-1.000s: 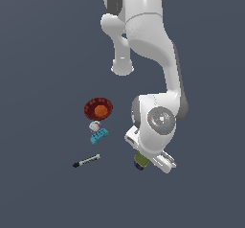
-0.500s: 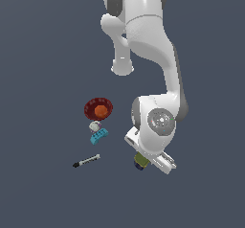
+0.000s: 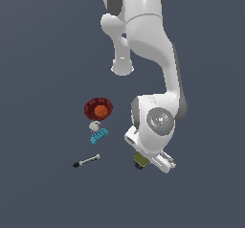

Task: Pick up a designated object from a clutter of objects.

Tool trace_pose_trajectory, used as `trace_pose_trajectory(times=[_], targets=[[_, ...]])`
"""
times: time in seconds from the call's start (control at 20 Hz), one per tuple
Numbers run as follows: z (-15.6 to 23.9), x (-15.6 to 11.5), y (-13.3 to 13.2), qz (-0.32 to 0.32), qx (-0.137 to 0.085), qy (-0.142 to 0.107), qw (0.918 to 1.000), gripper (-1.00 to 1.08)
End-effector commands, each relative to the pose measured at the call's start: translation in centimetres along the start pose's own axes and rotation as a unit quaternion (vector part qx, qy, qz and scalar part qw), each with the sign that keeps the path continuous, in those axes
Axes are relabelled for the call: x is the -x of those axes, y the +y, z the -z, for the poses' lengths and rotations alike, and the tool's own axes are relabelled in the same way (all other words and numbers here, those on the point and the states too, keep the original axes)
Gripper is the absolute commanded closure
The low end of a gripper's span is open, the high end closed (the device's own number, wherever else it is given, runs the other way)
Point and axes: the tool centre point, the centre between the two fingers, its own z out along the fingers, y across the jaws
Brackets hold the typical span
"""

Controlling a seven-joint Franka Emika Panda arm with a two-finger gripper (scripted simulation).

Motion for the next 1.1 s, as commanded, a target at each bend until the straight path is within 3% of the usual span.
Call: trace_pose_trajectory(times=[0.0,0.45,1.05], targets=[[0.7,-0.3,0.3,0.000,-0.002,0.002,1.0000,1.08],[4.9,-1.8,4.1,-0.001,-0.002,0.001,1.0000,1.08],[15.7,-5.6,13.6,-0.001,-0.002,0.001,1.0000,1.08]])
